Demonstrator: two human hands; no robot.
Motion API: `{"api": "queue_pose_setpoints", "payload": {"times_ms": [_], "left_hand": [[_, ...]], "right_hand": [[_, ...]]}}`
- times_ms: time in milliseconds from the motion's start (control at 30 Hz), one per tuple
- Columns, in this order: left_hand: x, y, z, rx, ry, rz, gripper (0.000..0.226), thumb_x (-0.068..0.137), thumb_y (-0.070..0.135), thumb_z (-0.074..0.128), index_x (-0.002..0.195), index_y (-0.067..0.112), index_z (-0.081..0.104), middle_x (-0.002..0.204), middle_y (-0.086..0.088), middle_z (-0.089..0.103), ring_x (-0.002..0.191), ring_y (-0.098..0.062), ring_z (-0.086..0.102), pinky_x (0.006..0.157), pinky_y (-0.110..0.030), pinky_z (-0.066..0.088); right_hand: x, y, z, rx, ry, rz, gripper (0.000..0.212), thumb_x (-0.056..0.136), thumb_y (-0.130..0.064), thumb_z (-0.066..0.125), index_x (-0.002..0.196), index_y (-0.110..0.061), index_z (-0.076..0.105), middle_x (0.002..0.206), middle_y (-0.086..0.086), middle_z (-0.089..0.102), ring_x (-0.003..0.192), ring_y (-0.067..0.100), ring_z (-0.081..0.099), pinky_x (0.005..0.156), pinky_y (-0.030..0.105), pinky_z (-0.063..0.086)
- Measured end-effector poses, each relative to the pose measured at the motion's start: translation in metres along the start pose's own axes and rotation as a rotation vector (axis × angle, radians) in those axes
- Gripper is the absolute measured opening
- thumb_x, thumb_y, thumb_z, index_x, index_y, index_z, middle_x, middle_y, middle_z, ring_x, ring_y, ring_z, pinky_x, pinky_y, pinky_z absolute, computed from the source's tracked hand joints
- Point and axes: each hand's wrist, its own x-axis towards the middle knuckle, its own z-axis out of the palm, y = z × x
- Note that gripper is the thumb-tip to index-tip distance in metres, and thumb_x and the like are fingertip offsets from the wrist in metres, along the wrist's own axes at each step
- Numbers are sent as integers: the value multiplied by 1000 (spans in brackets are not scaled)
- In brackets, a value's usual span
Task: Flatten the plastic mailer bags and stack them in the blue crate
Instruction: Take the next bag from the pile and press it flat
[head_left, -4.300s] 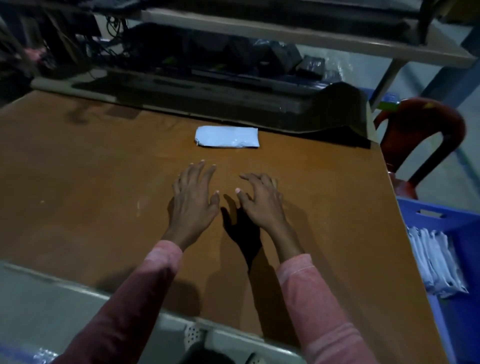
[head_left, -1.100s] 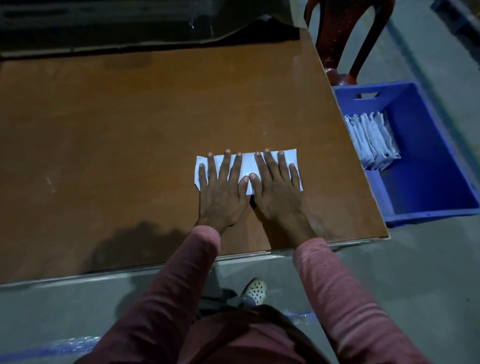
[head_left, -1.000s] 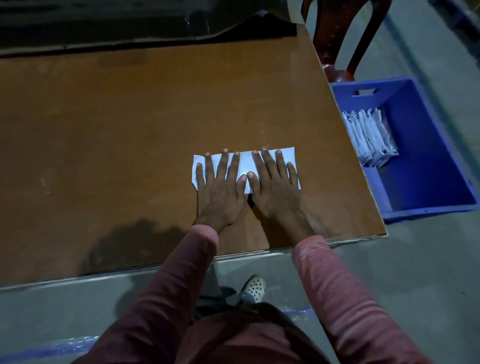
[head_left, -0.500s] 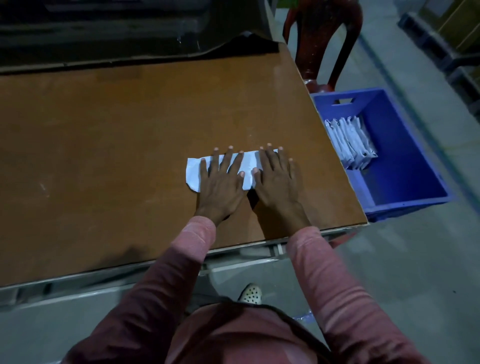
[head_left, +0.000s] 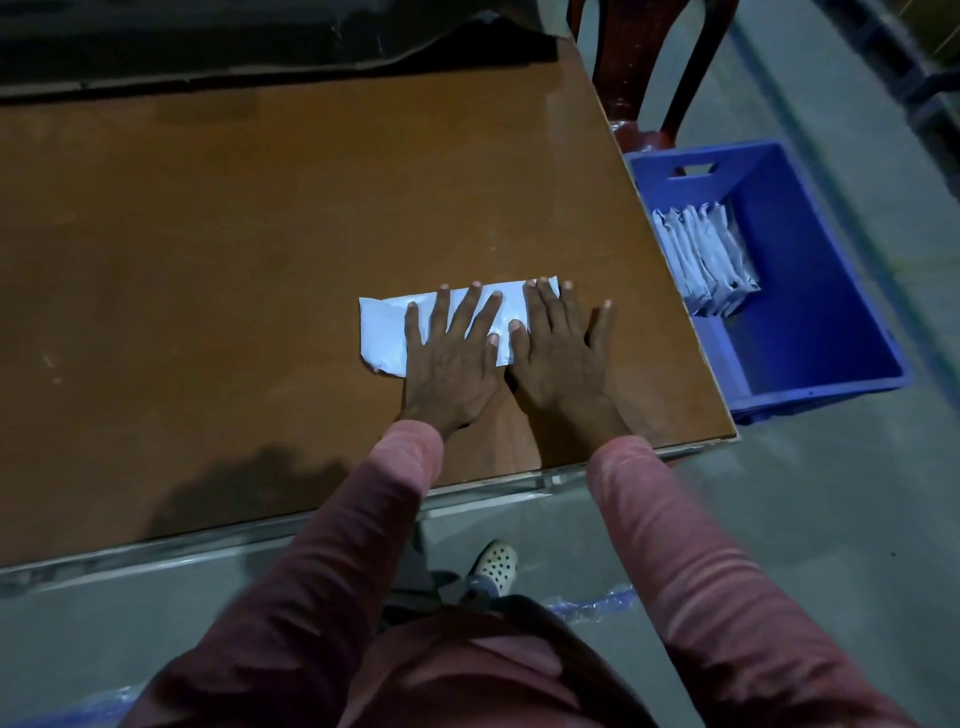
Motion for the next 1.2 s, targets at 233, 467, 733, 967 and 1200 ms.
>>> {"api": "queue_pose_setpoints", "payload": {"times_ms": [233, 467, 733, 967, 1200], "left_hand": [[-6, -3, -11, -71, -44, -14, 63, 104, 47, 10, 165, 33, 20, 173, 1, 17, 160, -31, 11, 126, -61, 7], [-66, -1, -29, -116, 110, -114, 56, 108, 39, 22, 158, 22, 41, 164, -8, 39, 155, -32, 28, 124, -55, 25], [-72, -9, -8, 17, -21, -67, 58, 106, 32, 24, 160, 18, 37, 168, -11, 30, 157, -38, 19, 124, -61, 21], [-68, -14, -40, -18, -48, -97, 61, 101, 36, 26, 154, 16, 47, 161, -15, 42, 153, -38, 30, 123, -54, 27], [-98, -49, -33, 52, 14, -219, 63, 103, 31, 19, 151, 3, 48, 159, -16, 45, 148, -39, 39, 126, -53, 21]], "right_hand": [[-5, -4, -16, -2, -46, -2, 63, 107, -45, 20, 164, -20, 8, 172, 2, 5, 158, 25, -4, 122, 65, 0], [-54, -23, -12, 104, 91, -151, 55, 109, -38, 33, 160, -17, 31, 170, 4, 20, 157, 28, 14, 125, 51, 14], [-55, -20, 4, 206, 76, -149, 58, 106, -46, 25, 154, -20, 45, 165, 3, 34, 157, 29, 17, 124, 50, 18], [-48, -32, -18, 54, -7, -124, 51, 107, -36, 38, 154, -20, 44, 164, 6, 36, 154, 32, 22, 122, 50, 23], [-43, -77, -13, 161, -40, -305, 51, 98, -23, 54, 149, -31, 52, 164, 6, 34, 154, 31, 24, 120, 53, 25]]}}
